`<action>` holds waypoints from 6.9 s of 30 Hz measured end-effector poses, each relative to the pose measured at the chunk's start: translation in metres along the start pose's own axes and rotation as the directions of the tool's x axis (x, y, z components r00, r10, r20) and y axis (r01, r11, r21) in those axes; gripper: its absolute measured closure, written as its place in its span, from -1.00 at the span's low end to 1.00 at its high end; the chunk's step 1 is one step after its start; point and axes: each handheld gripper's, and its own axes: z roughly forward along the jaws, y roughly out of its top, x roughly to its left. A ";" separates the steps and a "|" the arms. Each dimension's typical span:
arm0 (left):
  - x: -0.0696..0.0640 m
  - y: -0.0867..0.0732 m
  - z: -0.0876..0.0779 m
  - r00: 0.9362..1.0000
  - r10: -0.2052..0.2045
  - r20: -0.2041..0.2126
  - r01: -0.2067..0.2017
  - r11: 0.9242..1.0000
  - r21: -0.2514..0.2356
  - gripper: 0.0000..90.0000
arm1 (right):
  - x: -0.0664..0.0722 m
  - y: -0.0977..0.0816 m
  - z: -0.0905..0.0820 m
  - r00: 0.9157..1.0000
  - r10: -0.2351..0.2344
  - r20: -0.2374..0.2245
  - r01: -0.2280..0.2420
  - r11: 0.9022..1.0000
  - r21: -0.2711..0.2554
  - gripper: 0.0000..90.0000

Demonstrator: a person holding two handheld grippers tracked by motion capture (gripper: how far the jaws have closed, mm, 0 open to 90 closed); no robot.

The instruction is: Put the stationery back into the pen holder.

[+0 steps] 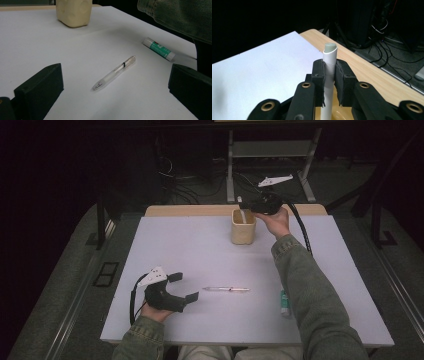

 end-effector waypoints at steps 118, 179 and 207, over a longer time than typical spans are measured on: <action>-0.003 -0.001 0.001 1.000 0.012 -0.025 -0.012 1.000 0.014 -1.00 | 0.113 -0.113 -0.132 0.955 0.252 0.157 -0.278 0.944 0.178 -0.99; -0.003 -0.002 0.002 1.000 0.014 -0.022 -0.014 1.000 0.026 -1.00 | 0.114 -0.187 -0.126 0.744 0.527 0.411 -0.642 0.735 0.218 -0.11; -0.003 -0.001 0.002 1.000 0.015 -0.022 -0.015 1.000 0.025 -1.00 | 0.116 -0.186 -0.123 0.710 0.523 0.471 -0.665 0.718 0.205 0.42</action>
